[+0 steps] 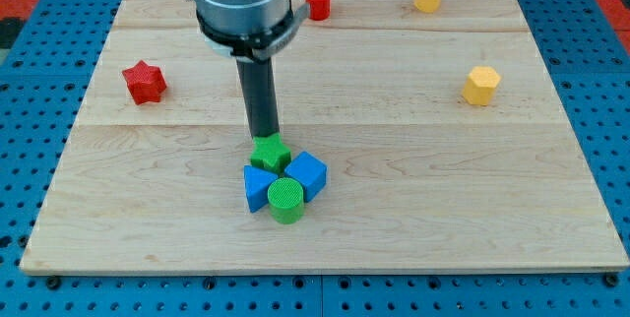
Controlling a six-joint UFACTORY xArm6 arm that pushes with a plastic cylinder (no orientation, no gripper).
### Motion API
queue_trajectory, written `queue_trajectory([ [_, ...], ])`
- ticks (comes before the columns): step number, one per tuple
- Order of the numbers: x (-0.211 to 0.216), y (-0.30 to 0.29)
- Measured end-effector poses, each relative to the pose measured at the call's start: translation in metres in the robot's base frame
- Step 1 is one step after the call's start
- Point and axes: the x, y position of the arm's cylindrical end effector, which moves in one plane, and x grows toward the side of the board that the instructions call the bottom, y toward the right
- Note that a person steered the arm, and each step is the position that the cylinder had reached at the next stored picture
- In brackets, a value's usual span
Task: Move yellow hexagon to the center
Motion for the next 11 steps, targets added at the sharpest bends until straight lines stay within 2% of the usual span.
queue_trajectory([
  [1,-0.028,0.024],
  [3,-0.030,0.277],
  [4,-0.080,0.313],
  [5,-0.096,0.238],
  [6,-0.058,0.191],
  [8,-0.029,0.194],
  [9,-0.036,0.086],
  [10,-0.047,0.072],
  [11,-0.035,-0.013],
])
